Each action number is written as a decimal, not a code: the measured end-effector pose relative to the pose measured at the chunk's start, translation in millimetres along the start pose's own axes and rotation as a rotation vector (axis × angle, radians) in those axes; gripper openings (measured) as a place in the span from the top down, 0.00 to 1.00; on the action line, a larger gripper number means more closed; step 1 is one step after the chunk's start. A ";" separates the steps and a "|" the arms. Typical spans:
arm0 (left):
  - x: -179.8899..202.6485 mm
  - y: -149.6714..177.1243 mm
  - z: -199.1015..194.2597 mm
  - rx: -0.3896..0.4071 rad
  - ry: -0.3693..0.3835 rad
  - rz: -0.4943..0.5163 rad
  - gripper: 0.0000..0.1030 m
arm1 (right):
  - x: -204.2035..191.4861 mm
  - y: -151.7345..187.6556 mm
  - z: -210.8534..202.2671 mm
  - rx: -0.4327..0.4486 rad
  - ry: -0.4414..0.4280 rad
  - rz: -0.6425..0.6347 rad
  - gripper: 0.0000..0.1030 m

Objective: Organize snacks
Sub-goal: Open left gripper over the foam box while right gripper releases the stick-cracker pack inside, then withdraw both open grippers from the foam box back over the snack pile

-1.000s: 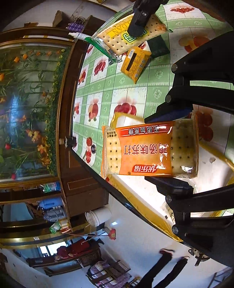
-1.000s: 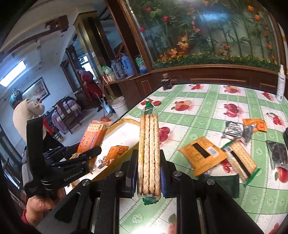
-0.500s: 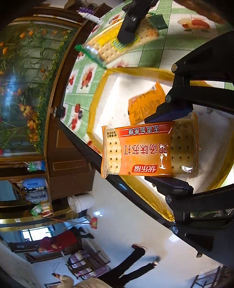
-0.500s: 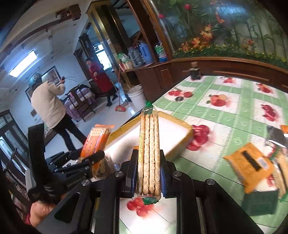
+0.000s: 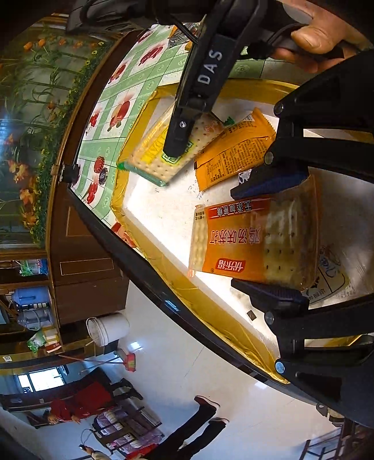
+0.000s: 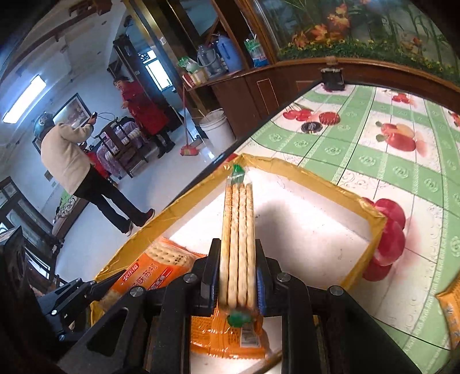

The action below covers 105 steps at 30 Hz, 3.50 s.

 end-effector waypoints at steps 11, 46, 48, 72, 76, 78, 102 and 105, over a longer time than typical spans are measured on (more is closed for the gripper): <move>-11.3 0.3 -4.9 -0.017 -0.007 -0.051 0.27 | -5.3 -2.8 -3.4 0.024 0.019 -0.022 0.63; 70.2 21.0 -94.2 0.108 0.279 -0.059 0.23 | 118.9 85.0 -222.7 0.417 0.023 0.423 0.13; 71.5 21.5 -95.2 0.109 0.276 -0.056 0.23 | 118.5 85.6 -224.4 0.421 0.020 0.426 0.13; 94.9 29.3 -89.1 0.063 0.285 -0.008 0.23 | 140.2 102.1 -247.0 0.458 0.047 0.482 0.12; 97.4 29.9 -88.9 0.060 0.286 -0.001 0.23 | 141.9 104.0 -250.6 0.467 0.051 0.483 0.12; 98.7 30.4 -88.4 0.057 0.285 0.002 0.23 | 142.4 105.0 -251.7 0.469 0.052 0.483 0.12; 122.8 36.3 -85.0 0.032 0.278 0.071 0.23 | 163.2 120.1 -275.1 0.509 0.089 0.520 0.12; 122.8 35.2 -81.1 0.025 0.273 0.072 0.23 | 163.7 121.1 -280.0 0.506 0.108 0.500 0.12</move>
Point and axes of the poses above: each gripper's, at about its wrist camera, not at the fingertips, and z roughly the way its jaws point, x to its right, y to its underside, the point moved 3 cm from there along z, roughly the way its jaws point, and after that the axes turned 2 degrees about -y, right-handed, at the moved point
